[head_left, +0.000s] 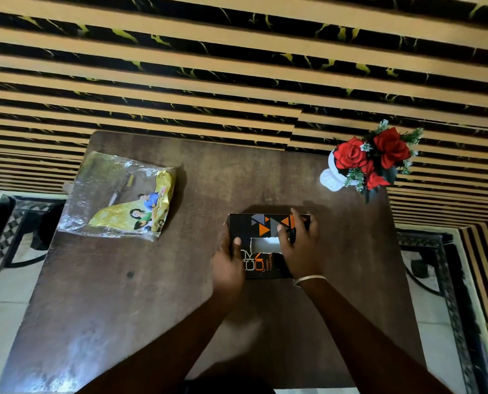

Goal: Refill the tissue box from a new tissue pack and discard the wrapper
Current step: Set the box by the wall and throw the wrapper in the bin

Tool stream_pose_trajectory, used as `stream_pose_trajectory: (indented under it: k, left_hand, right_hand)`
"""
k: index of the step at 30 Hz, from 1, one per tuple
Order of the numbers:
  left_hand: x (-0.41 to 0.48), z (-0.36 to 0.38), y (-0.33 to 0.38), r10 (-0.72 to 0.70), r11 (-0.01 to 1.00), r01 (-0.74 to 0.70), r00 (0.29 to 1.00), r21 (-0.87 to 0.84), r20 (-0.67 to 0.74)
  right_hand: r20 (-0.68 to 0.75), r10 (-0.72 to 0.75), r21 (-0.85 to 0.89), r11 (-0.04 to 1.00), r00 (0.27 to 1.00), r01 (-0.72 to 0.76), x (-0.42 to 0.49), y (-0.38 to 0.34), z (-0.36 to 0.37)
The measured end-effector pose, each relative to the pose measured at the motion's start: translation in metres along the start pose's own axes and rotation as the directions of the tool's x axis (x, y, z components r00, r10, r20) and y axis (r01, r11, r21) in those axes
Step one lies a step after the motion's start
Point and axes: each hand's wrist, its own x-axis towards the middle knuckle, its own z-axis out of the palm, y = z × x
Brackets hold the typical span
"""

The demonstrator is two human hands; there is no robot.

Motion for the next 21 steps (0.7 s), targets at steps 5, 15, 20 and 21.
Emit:
stream_pose_trajectory:
  k: [5,15,20,21]
  left_hand:
    - [-0.002,-0.003,-0.003,0.069,0.997,-0.067,0.997,-0.035,0.046]
    - [0.002,0.003,-0.005,0.037,0.982,-0.016,0.993,-0.186,0.111]
    - [0.024,-0.004,0.015,0.062,0.995,-0.058,0.997,-0.080,0.047]
    - [0.031,-0.007,0.024,0.070,0.994,-0.066,0.997,-0.092,0.042]
  right_hand:
    - [0.077,0.022,0.145,0.989,0.997,-0.033,0.000,0.000,-0.013]
    - [0.127,0.251,0.428,0.859,0.960,-0.281,-0.016,0.031,-0.009]
    - [0.160,0.240,0.474,0.832,0.958,-0.287,0.002,0.012,-0.009]
    - [0.146,0.231,0.477,0.835,0.962,-0.273,0.010,0.006,-0.009]
